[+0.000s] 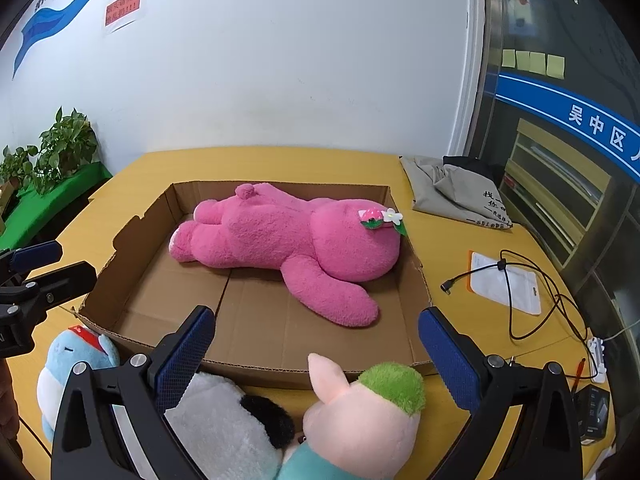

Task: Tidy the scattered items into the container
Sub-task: 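Move both grippers toward the light-blue bear with red headband, then close both grippers on the light-blue bear's sides, then carry the light-blue bear with both grippers and lower it into the box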

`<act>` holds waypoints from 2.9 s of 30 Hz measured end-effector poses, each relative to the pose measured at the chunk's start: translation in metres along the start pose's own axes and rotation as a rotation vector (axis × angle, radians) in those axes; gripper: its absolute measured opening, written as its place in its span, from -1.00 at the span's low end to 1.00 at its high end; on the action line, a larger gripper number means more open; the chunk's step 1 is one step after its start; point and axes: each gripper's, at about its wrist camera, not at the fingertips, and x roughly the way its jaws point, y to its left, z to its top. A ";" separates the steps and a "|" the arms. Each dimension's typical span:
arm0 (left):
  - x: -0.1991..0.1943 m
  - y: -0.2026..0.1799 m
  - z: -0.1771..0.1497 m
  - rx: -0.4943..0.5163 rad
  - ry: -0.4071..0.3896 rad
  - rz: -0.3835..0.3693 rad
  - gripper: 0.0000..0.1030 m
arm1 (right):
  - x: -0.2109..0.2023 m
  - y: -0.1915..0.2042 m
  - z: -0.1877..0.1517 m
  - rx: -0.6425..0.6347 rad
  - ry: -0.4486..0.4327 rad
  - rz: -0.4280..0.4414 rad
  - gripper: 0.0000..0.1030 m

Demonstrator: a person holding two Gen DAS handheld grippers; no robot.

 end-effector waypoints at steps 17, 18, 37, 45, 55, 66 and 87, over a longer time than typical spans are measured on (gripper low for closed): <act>-0.020 0.048 -0.034 -0.028 0.041 -0.016 0.67 | -0.012 0.018 -0.012 -0.014 -0.014 0.033 1.00; -0.023 0.056 -0.039 -0.033 0.045 -0.015 0.67 | -0.014 0.022 -0.014 -0.025 -0.011 0.047 1.00; 0.002 0.155 -0.108 -0.078 0.284 -0.188 0.67 | -0.026 0.204 -0.119 -0.273 0.122 0.551 1.00; 0.028 0.138 -0.132 -0.040 0.369 -0.340 0.60 | 0.004 0.254 -0.162 -0.478 0.190 0.551 0.98; -0.001 0.123 -0.126 -0.029 0.327 -0.312 0.26 | -0.013 0.239 -0.168 -0.453 0.164 0.564 0.51; -0.066 0.079 0.008 0.087 0.024 -0.350 0.27 | -0.092 0.189 -0.053 -0.527 -0.126 0.472 0.50; 0.142 0.120 0.024 -0.163 0.285 -0.275 0.26 | 0.108 0.179 -0.023 -0.661 0.177 0.615 0.50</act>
